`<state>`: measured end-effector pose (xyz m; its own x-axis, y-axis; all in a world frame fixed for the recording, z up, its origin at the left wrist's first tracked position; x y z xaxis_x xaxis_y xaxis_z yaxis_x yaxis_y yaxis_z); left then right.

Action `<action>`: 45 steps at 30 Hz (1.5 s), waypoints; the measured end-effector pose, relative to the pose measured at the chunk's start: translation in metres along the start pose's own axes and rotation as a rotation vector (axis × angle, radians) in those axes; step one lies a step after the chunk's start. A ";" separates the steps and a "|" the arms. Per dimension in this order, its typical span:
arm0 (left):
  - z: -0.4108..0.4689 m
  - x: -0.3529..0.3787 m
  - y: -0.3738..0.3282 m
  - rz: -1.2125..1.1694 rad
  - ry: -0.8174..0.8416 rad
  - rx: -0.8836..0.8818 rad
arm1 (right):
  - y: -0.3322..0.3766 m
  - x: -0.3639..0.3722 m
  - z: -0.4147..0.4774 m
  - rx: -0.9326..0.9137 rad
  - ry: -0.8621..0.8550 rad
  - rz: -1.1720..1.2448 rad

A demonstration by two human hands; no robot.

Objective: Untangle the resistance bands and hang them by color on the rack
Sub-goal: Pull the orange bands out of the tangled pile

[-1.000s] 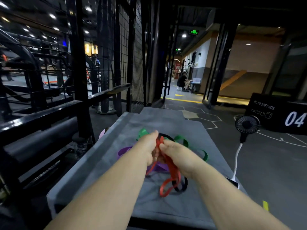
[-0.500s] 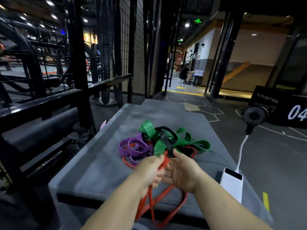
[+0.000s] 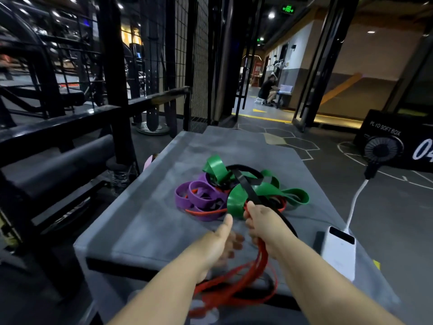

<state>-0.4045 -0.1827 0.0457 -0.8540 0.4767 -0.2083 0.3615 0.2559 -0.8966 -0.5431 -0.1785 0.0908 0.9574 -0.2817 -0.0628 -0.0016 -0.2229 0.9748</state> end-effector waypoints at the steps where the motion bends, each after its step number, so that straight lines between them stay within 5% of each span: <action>1: 0.002 0.005 -0.004 -0.086 0.016 0.024 | -0.003 -0.002 -0.006 -0.059 -0.013 -0.086; 10: 0.003 0.026 -0.028 -0.469 0.051 0.104 | -0.035 -0.012 -0.036 -0.411 0.044 -0.199; 21: 0.002 0.011 -0.043 -0.832 0.126 -0.016 | -0.042 -0.005 -0.071 -0.692 0.454 -0.305; 24: 0.004 0.003 -0.043 -0.854 0.179 -0.130 | -0.047 -0.014 -0.063 -0.587 0.559 -0.366; 26: 0.005 0.003 -0.041 -0.732 0.148 -0.113 | -0.056 -0.018 -0.051 -0.359 0.549 -0.316; 30: 0.003 0.010 -0.039 -0.502 0.101 -0.050 | -0.068 -0.016 -0.025 0.031 0.185 -0.026; 33: -0.003 0.014 -0.040 -0.423 0.071 -0.034 | -0.054 -0.014 -0.016 0.070 0.075 0.233; 45: -0.053 0.039 -0.057 -0.029 0.186 0.283 | 0.000 -0.025 0.001 0.197 0.326 0.957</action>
<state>-0.4388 -0.1346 0.1094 -0.7703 0.6243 -0.1298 0.1977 0.0404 -0.9794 -0.5674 -0.1727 0.0922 0.5624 -0.1612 0.8110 -0.8237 -0.1956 0.5323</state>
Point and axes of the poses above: each hand's wrist, its own z-axis towards the middle knuckle, its own x-axis out of the palm, y = z × x, the point moved 1 cm from there along z, towards the middle knuckle, and after that the axes turned 11 degrees about z, right-handed, at the moved point
